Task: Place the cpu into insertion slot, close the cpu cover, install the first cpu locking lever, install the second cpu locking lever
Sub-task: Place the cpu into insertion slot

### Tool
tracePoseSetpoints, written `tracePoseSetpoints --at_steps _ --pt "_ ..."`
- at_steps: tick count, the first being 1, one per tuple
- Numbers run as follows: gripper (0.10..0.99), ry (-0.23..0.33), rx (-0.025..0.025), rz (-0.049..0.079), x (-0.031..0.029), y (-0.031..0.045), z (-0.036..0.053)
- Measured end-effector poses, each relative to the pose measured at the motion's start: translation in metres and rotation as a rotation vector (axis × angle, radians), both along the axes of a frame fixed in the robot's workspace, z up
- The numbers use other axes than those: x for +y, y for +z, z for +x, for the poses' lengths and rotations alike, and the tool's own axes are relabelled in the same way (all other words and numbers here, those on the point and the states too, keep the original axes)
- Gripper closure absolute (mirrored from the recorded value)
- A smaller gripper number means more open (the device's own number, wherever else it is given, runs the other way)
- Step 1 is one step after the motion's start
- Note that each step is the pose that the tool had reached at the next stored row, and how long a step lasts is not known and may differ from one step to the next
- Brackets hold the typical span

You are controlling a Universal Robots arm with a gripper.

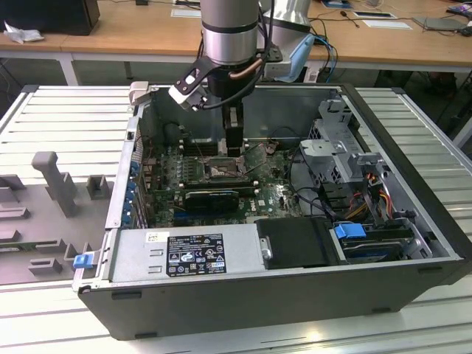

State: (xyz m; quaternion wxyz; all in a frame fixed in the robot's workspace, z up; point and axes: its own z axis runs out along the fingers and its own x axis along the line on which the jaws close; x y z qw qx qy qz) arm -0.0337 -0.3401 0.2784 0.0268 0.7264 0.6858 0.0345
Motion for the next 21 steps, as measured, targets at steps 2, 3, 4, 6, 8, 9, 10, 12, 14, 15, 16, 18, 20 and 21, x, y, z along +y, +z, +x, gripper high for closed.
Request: tracePoseSetpoints --at_steps 2,3,4,6,8,9,10,12,14,15,16,18,20,21 --pt "0.557 -0.001 0.0 0.0 0.0 -0.0017 0.0" --pt "0.557 -0.001 0.0001 0.0 0.0 -0.0029 0.0" --pt "0.557 -0.002 0.0 0.0 0.0 -0.004 0.0" --pt "0.557 -0.007 0.0001 0.0 0.0001 -0.0082 0.0" --pt "0.557 -0.008 0.0002 0.0 0.0001 -0.012 -0.0003" --pt "0.557 -0.003 0.0001 0.0 0.0001 -0.0143 -0.0008" --pt "0.557 0.011 0.0 0.001 0.0001 -0.0163 -0.0011" --pt "0.557 0.045 0.0001 0.002 0.0001 -0.0199 -0.0015" --pt "0.557 0.062 0.0012 0.004 0.0003 -0.0247 -0.0018" --pt "0.557 0.062 0.0023 0.003 0.0004 -0.0278 -0.0018" --pt "0.557 0.062 0.0024 0.003 0.0004 -0.0292 -0.0018" --pt "0.557 0.062 0.0026 0.003 0.0004 -0.0307 -0.0018" --pt "0.557 0.062 0.0024 0.003 0.0004 -0.0311 -0.0018" --pt "0.557 0.062 0.0024 0.003 0.0005 -0.0314 -0.0018"
